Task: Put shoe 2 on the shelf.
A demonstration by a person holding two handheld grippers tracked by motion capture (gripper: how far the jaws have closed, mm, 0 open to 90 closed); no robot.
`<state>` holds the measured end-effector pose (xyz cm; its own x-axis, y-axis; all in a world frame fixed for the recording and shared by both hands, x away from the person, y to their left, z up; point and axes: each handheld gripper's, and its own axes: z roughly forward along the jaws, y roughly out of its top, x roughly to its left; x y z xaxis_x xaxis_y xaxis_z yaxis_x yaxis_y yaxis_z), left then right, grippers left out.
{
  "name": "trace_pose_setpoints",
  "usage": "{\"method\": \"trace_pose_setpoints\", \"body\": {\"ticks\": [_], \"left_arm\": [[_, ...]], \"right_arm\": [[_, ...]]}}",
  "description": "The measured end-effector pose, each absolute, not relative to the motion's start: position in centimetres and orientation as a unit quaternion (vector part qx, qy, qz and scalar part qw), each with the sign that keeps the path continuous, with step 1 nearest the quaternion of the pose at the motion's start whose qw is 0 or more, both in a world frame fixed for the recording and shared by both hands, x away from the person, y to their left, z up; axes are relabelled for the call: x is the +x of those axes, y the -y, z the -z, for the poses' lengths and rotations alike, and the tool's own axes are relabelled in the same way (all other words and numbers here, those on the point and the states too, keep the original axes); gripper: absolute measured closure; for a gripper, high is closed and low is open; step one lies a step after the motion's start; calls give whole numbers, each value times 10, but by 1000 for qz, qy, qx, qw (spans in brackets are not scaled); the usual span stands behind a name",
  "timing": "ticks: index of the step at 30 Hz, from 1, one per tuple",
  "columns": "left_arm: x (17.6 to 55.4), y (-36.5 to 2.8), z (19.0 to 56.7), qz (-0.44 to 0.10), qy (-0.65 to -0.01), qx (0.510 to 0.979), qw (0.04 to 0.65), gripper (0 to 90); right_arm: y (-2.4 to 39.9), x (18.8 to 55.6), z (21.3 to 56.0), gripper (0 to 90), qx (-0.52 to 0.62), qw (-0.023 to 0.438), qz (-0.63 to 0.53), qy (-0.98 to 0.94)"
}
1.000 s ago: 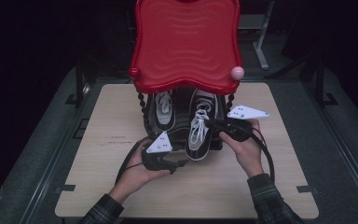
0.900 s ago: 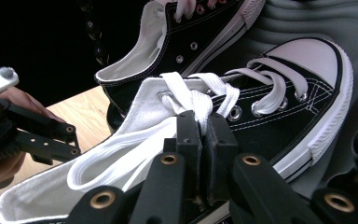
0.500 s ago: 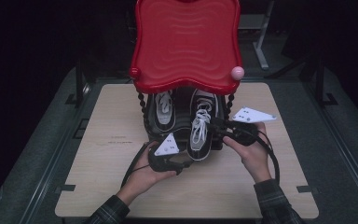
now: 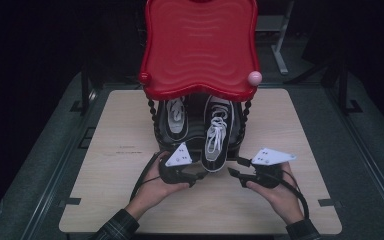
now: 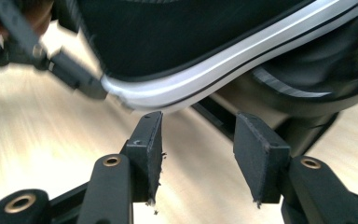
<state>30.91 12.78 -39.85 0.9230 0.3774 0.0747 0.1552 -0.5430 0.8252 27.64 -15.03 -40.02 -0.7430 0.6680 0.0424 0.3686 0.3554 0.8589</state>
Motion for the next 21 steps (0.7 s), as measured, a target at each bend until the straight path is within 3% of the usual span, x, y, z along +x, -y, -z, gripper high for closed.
{"method": "trace_pose_setpoints", "body": {"ticks": [8,21], "left_arm": [[308,-128,399,-123,-156,868,455,445],[316,-123,390,-135,-186,854,467,479]], "right_arm": [[124,272,407,500,304,168,-461,-816],[122,285,391,530,312,187,-444,-819]]}}
